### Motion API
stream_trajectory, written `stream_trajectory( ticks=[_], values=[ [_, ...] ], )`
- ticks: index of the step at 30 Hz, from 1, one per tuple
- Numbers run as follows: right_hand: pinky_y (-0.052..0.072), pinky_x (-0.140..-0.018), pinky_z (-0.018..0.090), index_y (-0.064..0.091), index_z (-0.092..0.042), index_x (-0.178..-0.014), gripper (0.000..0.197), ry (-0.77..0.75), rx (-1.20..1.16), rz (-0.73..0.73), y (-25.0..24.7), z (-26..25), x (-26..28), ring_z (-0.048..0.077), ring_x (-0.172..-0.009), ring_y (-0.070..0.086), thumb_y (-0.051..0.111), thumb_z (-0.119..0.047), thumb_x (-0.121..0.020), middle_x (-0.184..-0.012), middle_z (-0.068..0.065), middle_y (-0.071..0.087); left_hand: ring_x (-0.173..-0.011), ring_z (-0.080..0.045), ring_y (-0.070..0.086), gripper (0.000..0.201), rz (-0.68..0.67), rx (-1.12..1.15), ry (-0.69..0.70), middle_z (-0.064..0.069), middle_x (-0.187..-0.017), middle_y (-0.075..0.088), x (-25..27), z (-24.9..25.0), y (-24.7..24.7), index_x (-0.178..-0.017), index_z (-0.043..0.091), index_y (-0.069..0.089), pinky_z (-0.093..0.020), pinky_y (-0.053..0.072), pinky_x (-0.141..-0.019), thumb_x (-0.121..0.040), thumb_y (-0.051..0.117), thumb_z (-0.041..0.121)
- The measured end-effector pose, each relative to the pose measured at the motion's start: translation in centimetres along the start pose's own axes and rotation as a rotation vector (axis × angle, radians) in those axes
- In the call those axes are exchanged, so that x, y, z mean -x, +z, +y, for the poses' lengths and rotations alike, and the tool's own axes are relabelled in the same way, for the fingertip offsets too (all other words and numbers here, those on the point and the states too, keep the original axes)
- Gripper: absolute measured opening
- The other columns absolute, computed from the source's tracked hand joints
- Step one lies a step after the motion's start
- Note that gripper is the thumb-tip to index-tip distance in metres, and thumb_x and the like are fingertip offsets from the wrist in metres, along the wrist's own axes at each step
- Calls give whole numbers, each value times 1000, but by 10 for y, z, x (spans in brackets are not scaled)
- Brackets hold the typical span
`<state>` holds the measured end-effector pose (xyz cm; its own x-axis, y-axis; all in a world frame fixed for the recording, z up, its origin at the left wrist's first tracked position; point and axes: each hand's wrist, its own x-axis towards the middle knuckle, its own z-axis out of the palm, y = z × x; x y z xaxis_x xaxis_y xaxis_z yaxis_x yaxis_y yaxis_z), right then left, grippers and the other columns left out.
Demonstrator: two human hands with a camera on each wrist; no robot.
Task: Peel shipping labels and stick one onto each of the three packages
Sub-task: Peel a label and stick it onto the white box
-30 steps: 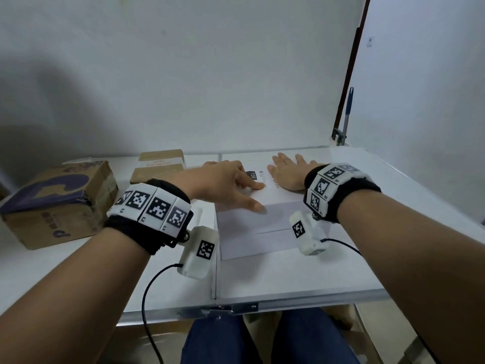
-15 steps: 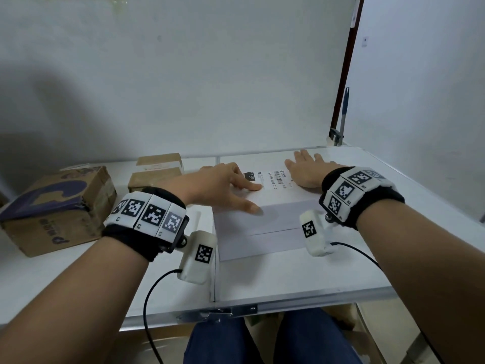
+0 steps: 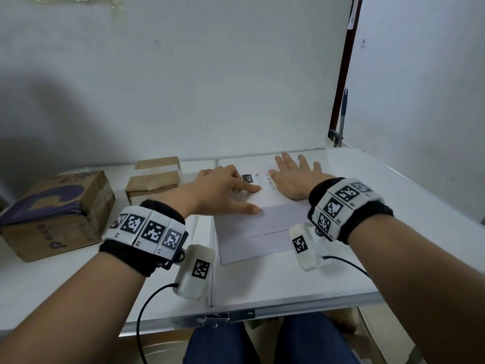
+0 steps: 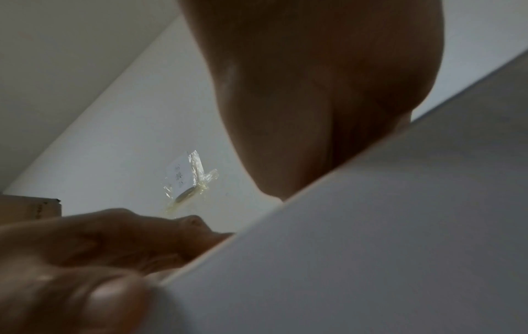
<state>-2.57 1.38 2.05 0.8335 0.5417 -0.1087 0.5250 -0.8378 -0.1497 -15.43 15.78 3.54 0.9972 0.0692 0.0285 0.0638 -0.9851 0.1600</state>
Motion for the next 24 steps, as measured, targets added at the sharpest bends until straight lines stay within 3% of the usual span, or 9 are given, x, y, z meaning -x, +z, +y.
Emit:
stream_trajectory(
  ticks=[3, 6, 10, 12, 14, 17, 20, 24],
  values=[
    [-5, -118, 51, -5, -25, -153, 57, -67, -61, 15, -2, -12, 1, 24, -148, -12, 9, -44, -101, -160, -9, -14, -113, -16, 42, 56, 15, -107, 0, 4, -112, 45, -10, 12, 7, -133, 47, 49, -37, 29, -102, -82, 48, 69],
    [0, -118, 54, 2, -25, -153, 55, -111, -78, -16, -4, -24, 1, 26, -149, -9, 16, -39, -102, -161, -8, -11, -108, -18, 50, 46, -12, -82, 18, -2, -114, 54, -19, 17, 0, -126, 37, 57, -36, 37, -97, -89, 43, 60],
    [0, -118, 52, -3, -25, -153, 56, -102, -125, -43, 1, -24, -2, 26, -149, -7, 11, -42, -101, -161, -9, -10, -117, -14, 51, 35, 64, 43, -52, 4, -132, 56, -27, -17, -17, -131, 28, 57, -19, 31, -90, -100, 43, 25],
    [0, -118, 52, -3, -25, -153, 56, -101, -108, -48, 6, -23, -3, 25, -149, -6, 9, -42, -101, -161, -10, -9, -128, -15, 44, 52, 115, 105, -125, 2, -144, 45, -28, -34, -17, -138, 27, 50, -19, 27, -98, -93, 41, 1],
    [-1, -118, 52, -3, -25, -153, 56, -119, -84, -44, 10, -23, -5, 24, -149, -7, 9, -42, -101, -161, -10, -10, -136, -16, 35, 72, 107, 143, -171, 3, -151, 37, -27, -42, -12, -144, 27, 41, -20, 24, -104, -84, 35, -13],
    [-3, -118, 51, -6, -27, -153, 56, -144, -55, -44, 10, -19, -10, 23, -149, -11, 7, -43, -102, -160, -11, -13, -133, -16, 42, 79, 51, 189, -225, 4, -146, 45, -28, -51, 1, -143, 33, 39, -27, 31, -107, -81, 30, -14],
    [-4, -118, 50, -7, -27, -153, 56, -143, -24, -36, 6, -10, -18, 22, -149, -11, 7, -43, -102, -160, -11, -13, -130, -22, 46, 65, 79, 136, -247, 1, -143, 51, -25, -56, 8, -140, 37, 45, -34, 36, -107, -88, 34, -1],
    [-3, -118, 49, -6, -27, -153, 57, -148, -3, -79, 4, -6, -22, 21, -149, -10, 10, -45, -101, -161, -9, -12, -126, -21, 48, 56, 13, -5, -242, 3, -141, 51, 1, -38, -2, -145, 33, 37, -29, 39, -97, -92, 49, 20]
  ],
)
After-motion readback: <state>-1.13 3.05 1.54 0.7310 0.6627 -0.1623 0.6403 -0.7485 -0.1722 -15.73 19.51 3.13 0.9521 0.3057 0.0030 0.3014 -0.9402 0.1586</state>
